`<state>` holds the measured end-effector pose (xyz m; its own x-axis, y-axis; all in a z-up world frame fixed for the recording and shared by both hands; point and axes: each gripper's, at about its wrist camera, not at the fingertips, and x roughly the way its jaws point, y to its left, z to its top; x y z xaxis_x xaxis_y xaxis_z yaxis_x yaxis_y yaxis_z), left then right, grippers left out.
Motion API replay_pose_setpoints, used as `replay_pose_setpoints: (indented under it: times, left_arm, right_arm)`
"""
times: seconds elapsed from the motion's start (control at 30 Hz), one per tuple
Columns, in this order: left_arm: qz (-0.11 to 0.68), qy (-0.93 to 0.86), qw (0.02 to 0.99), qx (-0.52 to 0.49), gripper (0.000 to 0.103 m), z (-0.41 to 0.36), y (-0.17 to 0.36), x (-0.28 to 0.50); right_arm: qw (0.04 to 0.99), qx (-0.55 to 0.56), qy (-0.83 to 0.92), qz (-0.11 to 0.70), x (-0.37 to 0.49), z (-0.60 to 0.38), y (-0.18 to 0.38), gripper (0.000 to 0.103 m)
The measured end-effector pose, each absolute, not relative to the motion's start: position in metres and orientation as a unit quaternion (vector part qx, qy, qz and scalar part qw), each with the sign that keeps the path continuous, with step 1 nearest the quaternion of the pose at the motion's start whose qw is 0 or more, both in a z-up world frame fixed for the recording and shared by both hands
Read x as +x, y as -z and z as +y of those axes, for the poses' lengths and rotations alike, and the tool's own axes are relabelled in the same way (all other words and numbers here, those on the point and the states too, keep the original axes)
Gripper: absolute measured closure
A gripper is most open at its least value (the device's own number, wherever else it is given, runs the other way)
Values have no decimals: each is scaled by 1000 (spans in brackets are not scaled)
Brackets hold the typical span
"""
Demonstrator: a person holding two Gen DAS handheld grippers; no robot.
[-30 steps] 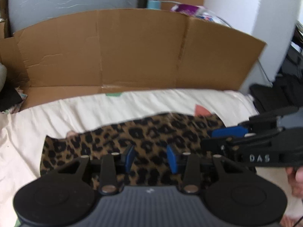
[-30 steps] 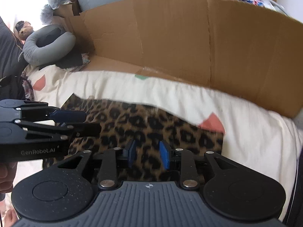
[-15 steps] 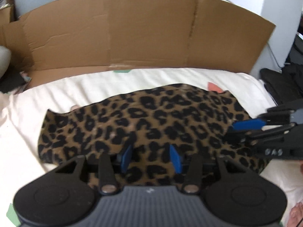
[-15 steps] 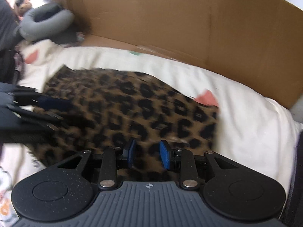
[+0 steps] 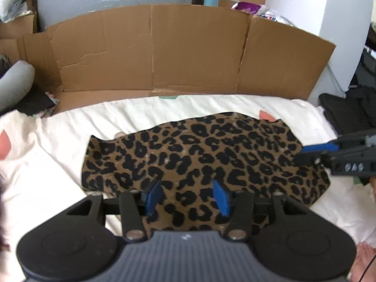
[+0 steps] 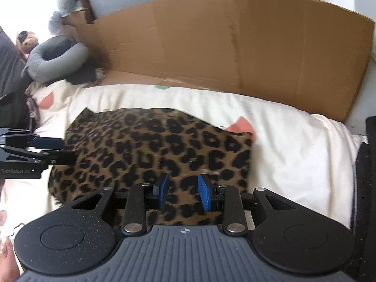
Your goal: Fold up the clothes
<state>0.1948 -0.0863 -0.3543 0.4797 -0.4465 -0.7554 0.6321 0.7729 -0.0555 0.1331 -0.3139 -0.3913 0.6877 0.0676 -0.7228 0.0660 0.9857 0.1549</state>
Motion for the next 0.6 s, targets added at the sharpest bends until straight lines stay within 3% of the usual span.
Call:
replay_pose_setpoints:
  times: [0.6]
  left_arm:
    - [400, 380, 820, 149, 56, -121, 389, 148]
  right_arm:
    - [904, 35, -47, 423, 125, -272, 417, 69]
